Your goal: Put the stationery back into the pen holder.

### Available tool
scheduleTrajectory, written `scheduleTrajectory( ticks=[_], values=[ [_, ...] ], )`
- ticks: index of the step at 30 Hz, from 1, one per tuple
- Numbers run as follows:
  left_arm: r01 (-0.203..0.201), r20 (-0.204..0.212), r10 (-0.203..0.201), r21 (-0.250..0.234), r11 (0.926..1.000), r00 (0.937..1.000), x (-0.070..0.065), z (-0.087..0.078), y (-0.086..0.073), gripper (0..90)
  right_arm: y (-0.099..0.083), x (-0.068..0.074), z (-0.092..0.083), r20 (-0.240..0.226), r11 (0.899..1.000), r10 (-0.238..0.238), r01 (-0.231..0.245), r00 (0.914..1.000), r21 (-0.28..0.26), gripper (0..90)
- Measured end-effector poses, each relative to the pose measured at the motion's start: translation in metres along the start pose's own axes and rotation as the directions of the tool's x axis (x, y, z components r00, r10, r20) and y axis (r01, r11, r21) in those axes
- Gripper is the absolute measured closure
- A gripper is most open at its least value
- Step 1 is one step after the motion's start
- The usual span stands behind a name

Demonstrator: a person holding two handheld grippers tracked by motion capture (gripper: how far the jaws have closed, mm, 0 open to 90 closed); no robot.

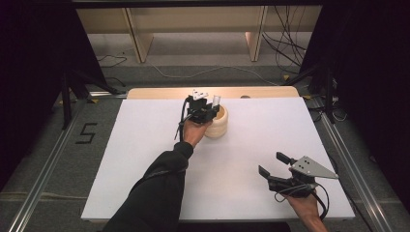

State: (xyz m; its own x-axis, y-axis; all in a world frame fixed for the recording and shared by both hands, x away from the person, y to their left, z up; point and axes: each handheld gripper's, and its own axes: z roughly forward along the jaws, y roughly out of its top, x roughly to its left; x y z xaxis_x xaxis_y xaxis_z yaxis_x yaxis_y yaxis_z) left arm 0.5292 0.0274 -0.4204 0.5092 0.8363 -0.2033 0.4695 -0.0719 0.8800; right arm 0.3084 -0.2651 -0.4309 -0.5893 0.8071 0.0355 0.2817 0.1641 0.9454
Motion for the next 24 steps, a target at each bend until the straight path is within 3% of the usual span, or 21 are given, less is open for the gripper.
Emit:
scheduleTrajectory(
  ticks=[9,13,15,17,18,24],
  values=[
    [-0.013,-0.014,0.014,0.026,0.9996,0.9998,0.001,0.003,-0.005,68.6,0.0,0.0,0.0,0.001,1.0,-0.002,0.002,1.0,0.0,21.3],
    [-0.019,-0.022,0.02,0.061,0.998,0.9996,-0.001,0.003,-0.004,66.7,0.0,0.0,0.0,0.002,1.0,-0.001,0.001,1.0,0.0,21.2],
    [-0.027,-0.021,0.028,0.067,0.9974,0.9994,-0.002,0.002,-0.002,54.9,0.0,0.0,0.0,0.003,1.0,-0.003,0.003,1.0,0.0,21.2],
    [-0.036,-0.035,0.037,0.053,0.9979,0.9987,-0.003,-0.001,0.001,48.8,0.0,0.0,0.0,0.004,1.0,-0.001,0.001,1.0,0.0,21.2],
    [-0.018,-0.04,0.019,0.035,0.9992,0.999,-0.003,-0.004,0.003,43.9,0.0,0.0,0.0,0.004,1.0,-0.001,0.001,1.0,0.001,21.2],
    [-0.039,-0.008,0.039,0.036,0.9986,0.9992,-0.003,-0.022,0.014,33.4,0.0,0.0,0.0,0.004,1.0,-0.003,0.003,1.0,0.002,21.2]
  ],
)
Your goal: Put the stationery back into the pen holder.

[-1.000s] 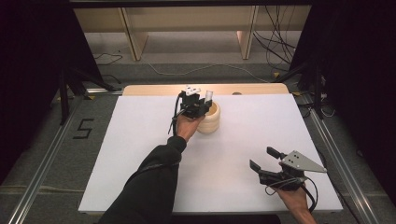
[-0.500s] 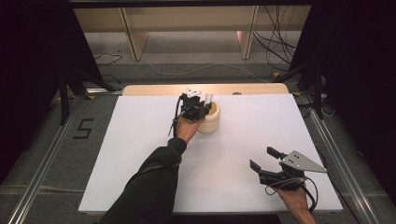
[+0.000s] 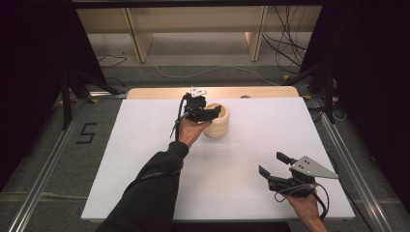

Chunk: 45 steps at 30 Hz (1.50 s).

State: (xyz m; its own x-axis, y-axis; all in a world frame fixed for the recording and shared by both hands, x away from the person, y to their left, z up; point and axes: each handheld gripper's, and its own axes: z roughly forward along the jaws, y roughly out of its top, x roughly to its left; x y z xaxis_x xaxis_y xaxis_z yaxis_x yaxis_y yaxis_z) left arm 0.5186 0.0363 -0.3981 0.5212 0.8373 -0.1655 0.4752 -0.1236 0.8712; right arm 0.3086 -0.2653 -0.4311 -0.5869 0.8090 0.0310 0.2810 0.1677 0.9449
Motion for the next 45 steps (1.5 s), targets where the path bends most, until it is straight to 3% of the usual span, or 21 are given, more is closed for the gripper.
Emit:
scheduleTrajectory(
  ticks=[8,12,17,28,45],
  values=[
    [0.013,0.038,-0.014,0.006,0.9999,0.9992,0.001,-0.022,0.001,30.4,0.0,0.0,0.0,-0.001,1.0,-0.002,0.002,1.0,-0.004,21.2],
    [0.022,0.096,-0.025,0.033,0.9992,0.9951,0.002,-0.035,-0.002,27.7,0.0,0.0,0.0,0.0,1.0,0.0,0.0,1.0,0.002,21.2],
    [0.003,0.131,-0.006,0.025,0.9997,0.9914,0.0,-0.05,-0.01,26.9,0.0,0.001,0.001,-0.002,1.0,0.004,-0.004,1.0,0.009,21.2],
    [-0.022,0.166,0.019,0.015,0.9996,0.986,-0.004,-0.058,-0.019,25.8,-0.001,0.002,0.002,-0.014,1.0,0.002,-0.002,0.9999,0.013,21.2],
    [-0.066,0.248,0.067,-0.012,0.9977,0.9666,-0.015,-0.078,-0.033,20.7,-0.001,0.004,0.004,-0.036,1.0,0.004,-0.003,0.9994,0.025,21.2]
  ],
)
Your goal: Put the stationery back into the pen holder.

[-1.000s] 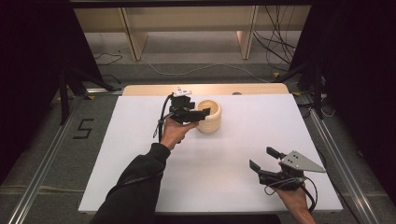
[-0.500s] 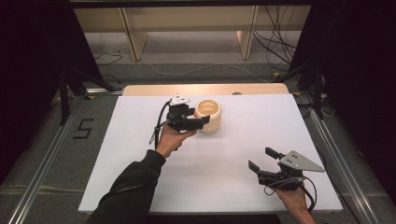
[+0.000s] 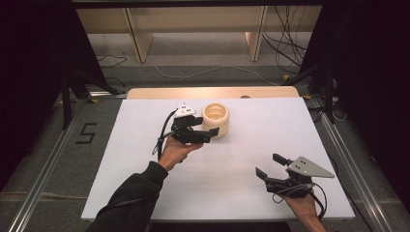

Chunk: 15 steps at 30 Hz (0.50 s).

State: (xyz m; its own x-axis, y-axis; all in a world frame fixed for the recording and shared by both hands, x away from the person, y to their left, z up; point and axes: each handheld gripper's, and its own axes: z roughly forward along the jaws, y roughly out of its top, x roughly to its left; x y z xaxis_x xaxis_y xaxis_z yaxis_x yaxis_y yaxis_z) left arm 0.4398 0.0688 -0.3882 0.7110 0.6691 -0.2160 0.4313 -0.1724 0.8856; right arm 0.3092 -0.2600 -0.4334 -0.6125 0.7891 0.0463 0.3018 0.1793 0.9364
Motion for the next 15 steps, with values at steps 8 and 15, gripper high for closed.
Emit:
scheduleTrajectory(
  ticks=[8,15],
  values=[
    [-0.014,0.014,0.014,-0.006,0.9999,0.9998,-0.005,-0.007,-0.005,19.8,0.0,0.0,0.001,-0.015,1.0,0.003,-0.003,0.9999,0.003,21.2],
    [-0.03,0.022,0.03,-0.008,0.9995,0.9993,-0.008,-0.013,-0.011,19.2,0.0,0.001,0.001,-0.02,1.0,0.004,-0.004,0.9998,0.011,21.1]
  ],
)
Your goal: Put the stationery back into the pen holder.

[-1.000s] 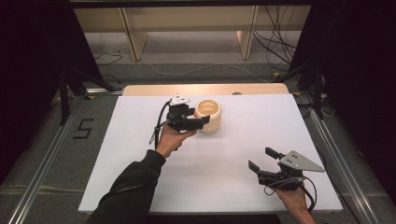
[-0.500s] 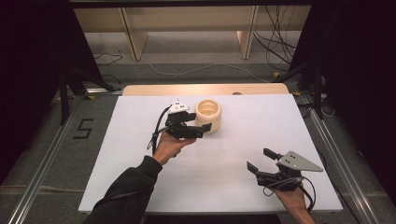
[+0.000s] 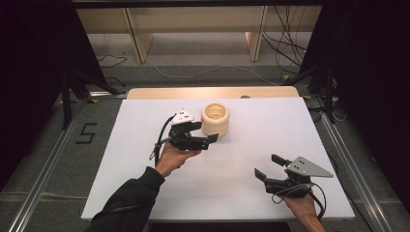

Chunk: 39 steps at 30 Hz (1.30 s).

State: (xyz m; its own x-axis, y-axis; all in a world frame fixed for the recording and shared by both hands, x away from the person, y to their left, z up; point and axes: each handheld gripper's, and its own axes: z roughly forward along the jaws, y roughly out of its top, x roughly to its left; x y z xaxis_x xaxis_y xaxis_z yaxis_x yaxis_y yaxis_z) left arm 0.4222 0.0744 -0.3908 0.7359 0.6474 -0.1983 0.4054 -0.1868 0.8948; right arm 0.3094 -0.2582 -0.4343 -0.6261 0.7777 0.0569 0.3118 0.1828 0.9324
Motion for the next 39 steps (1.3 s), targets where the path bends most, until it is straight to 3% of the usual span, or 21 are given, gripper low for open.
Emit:
scheduleTrajectory(
  ticks=[17,23,39],
  values=[
    [-0.034,0.029,0.034,-0.015,0.9993,0.999,-0.01,-0.013,-0.016,18.6,0.0,0.002,0.002,-0.023,1.0,0.0,0.0,0.9997,0.016,21.0],
    [-0.028,0.033,0.029,-0.02,0.9994,0.999,-0.011,-0.02,-0.022,18.1,0.0,0.002,0.002,-0.03,1.0,0.004,-0.003,0.9995,0.016,21.0],
    [-0.08,0.055,0.082,-0.038,0.9961,0.9951,-0.022,-0.039,-0.038,17.3,-0.001,0.004,0.003,-0.037,1.0,0.003,-0.002,0.9993,0.019,21.0]
  ],
)
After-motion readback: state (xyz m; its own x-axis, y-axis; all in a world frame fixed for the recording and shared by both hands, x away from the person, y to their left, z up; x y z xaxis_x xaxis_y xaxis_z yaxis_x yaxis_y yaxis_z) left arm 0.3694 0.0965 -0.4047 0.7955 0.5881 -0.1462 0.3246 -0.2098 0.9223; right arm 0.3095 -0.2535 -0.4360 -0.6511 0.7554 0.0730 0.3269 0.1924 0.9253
